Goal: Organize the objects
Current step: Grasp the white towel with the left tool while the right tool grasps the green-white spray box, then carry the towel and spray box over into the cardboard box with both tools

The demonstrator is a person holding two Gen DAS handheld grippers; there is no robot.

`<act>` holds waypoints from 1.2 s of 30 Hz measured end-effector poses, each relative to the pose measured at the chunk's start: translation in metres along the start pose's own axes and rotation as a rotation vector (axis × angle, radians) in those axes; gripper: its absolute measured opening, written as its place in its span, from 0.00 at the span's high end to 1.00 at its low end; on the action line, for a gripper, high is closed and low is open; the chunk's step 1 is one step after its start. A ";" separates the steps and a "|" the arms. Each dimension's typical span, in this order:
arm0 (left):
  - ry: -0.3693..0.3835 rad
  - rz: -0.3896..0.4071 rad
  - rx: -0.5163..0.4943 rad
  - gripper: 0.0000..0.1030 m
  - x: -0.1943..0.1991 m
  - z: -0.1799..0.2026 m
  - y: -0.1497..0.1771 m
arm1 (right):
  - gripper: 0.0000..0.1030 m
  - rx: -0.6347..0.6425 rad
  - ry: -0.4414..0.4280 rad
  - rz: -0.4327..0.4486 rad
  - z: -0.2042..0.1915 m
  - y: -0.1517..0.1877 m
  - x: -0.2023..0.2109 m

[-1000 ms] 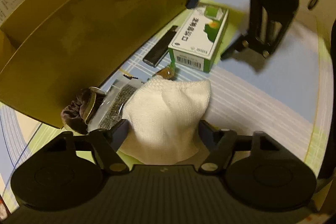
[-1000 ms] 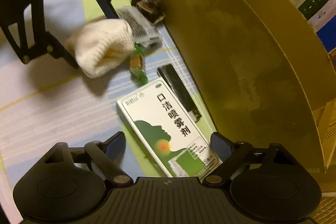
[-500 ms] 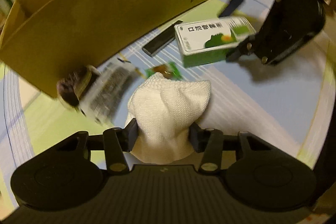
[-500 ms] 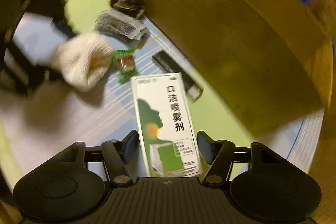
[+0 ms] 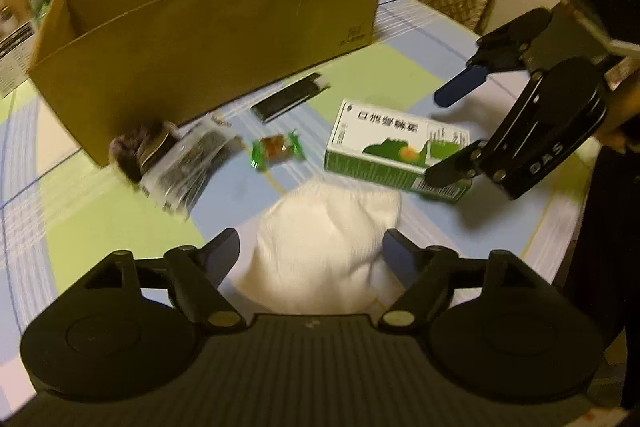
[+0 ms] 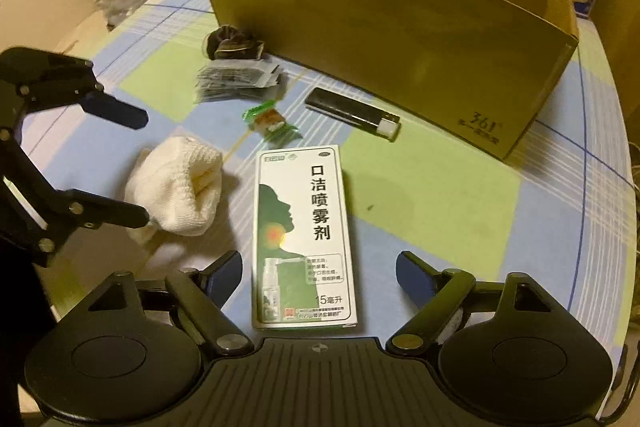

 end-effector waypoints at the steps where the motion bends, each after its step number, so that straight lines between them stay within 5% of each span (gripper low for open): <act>1: 0.002 0.001 -0.015 0.27 -0.002 0.000 -0.001 | 0.21 0.001 0.002 -0.001 0.001 0.000 -0.001; 9: 0.093 -0.035 -0.104 0.26 -0.022 0.009 -0.003 | 0.21 0.046 -0.016 -0.021 -0.005 0.002 -0.021; 12: 0.094 -0.044 -0.130 0.33 -0.025 0.014 0.002 | 0.22 0.079 -0.007 -0.029 -0.007 0.000 -0.028; 16: 0.086 -0.038 -0.124 0.46 -0.022 0.019 0.006 | 0.42 0.106 0.005 -0.036 -0.007 -0.002 -0.036; 23: 0.037 -0.040 0.069 0.72 -0.013 0.006 0.001 | 0.49 0.066 0.034 -0.020 -0.010 0.002 -0.030; 36: -0.116 -0.007 0.339 0.75 0.044 -0.021 -0.004 | 0.49 -0.212 0.061 0.195 -0.031 0.002 0.037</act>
Point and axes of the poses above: each gripper's, at about its wrist camera, not at the fingertips, and x roughly against the way its jaws point, z to its right, y to its underside, the point moved 10 cm from there along -x, roughly the way its jaws point, and after that the axes turned 14 degrees about -y, right-handed, at the moved point
